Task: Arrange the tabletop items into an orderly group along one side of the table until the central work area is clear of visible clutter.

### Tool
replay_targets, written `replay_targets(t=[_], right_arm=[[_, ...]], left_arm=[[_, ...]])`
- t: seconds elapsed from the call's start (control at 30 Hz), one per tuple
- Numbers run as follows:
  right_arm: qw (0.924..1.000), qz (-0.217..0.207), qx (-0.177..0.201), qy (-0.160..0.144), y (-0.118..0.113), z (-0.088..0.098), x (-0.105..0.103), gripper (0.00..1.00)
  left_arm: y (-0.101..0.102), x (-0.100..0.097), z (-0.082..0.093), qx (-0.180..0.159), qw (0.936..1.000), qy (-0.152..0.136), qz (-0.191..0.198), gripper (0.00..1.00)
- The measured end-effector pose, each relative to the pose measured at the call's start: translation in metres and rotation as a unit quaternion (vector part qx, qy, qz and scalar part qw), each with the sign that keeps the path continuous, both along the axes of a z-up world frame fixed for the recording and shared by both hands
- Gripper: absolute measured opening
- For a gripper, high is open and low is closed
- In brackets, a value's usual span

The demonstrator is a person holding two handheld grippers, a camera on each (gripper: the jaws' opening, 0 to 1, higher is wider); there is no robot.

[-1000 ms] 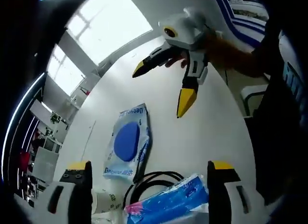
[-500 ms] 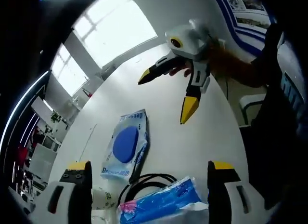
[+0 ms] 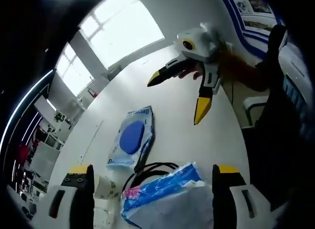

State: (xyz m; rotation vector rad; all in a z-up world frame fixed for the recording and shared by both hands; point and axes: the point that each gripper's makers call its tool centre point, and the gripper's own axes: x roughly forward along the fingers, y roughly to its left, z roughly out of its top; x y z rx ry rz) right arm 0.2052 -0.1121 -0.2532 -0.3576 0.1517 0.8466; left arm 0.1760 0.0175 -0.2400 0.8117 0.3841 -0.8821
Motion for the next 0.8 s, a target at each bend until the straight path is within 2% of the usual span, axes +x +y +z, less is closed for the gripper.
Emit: replay_targets(t=[0.47,0.6,0.8], right_arm=[[0.9994,0.031,-0.007,0.011,0.043,-0.011,-0.02,0.98],[0.9994,0.032,0.007,0.011,0.053,-0.009,-0.031,0.94],[0.9988,0.042,0.013,0.021,0.074,-0.015,-0.051,0.94]], left_arm=[[0.044,-0.008,-0.004,-0.029,0.9993,0.007,0.021,0.99],[0.062,-0.008,-0.005,-0.029,0.9989,0.006,0.035,0.98],[0.087,-0.007,-0.013,-0.037,0.9977,0.015,0.054,0.96]])
